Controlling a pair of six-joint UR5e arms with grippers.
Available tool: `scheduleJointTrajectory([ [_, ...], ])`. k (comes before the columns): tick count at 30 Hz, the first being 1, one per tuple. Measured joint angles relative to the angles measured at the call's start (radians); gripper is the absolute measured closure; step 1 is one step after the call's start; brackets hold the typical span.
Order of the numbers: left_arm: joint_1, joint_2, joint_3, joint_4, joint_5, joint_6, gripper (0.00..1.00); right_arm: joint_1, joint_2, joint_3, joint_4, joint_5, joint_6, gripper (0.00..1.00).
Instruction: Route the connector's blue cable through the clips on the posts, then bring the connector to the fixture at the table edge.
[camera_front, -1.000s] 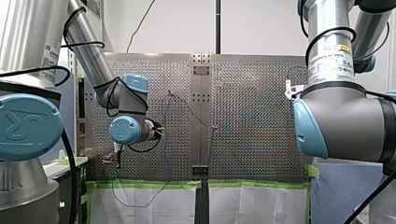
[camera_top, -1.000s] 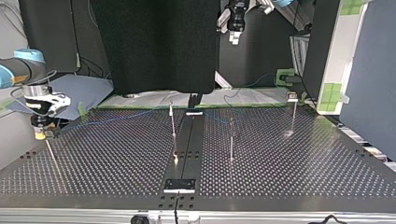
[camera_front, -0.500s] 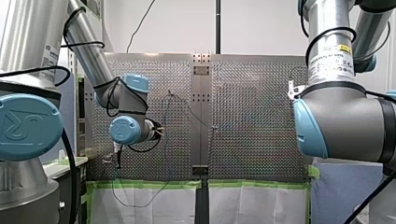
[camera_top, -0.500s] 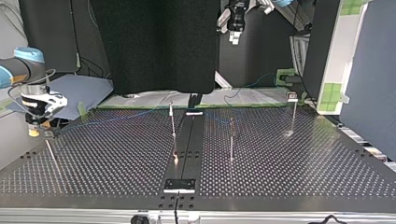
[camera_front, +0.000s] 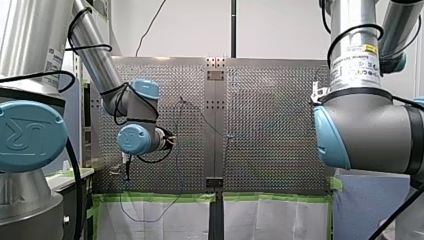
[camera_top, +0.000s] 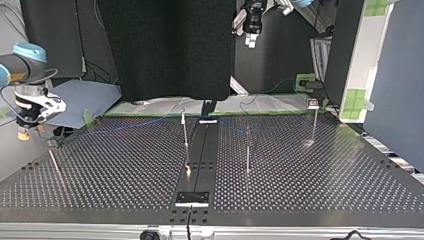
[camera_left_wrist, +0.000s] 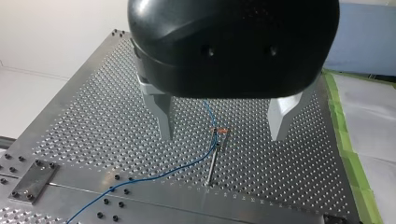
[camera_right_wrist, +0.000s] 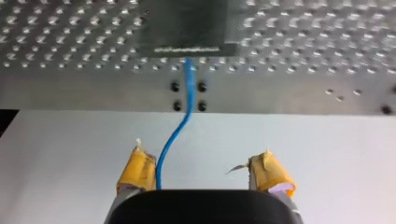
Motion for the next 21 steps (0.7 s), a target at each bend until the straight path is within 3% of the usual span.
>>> scheduleJointTrajectory([
  [3,0.000,0.000,0.000,0.001,0.000,0.000,0.02,0.013,-0.026,0.026,-0.026,-0.001,0.022,0.00],
  [6,0.000,0.000,0.000,0.000,-0.002,0.000,0.02,0.031,-0.049,0.049,-0.048,-0.001,0.022,0.00],
  [15,0.001,0.000,0.000,0.000,-0.002,-0.004,0.02,0.093,-0.112,0.112,-0.106,0.043,-0.032,0.00],
  [21,0.002,0.000,0.000,-0.003,-0.002,-0.017,0.02,0.136,-0.155,0.155,-0.082,0.086,-0.069,0.00],
])
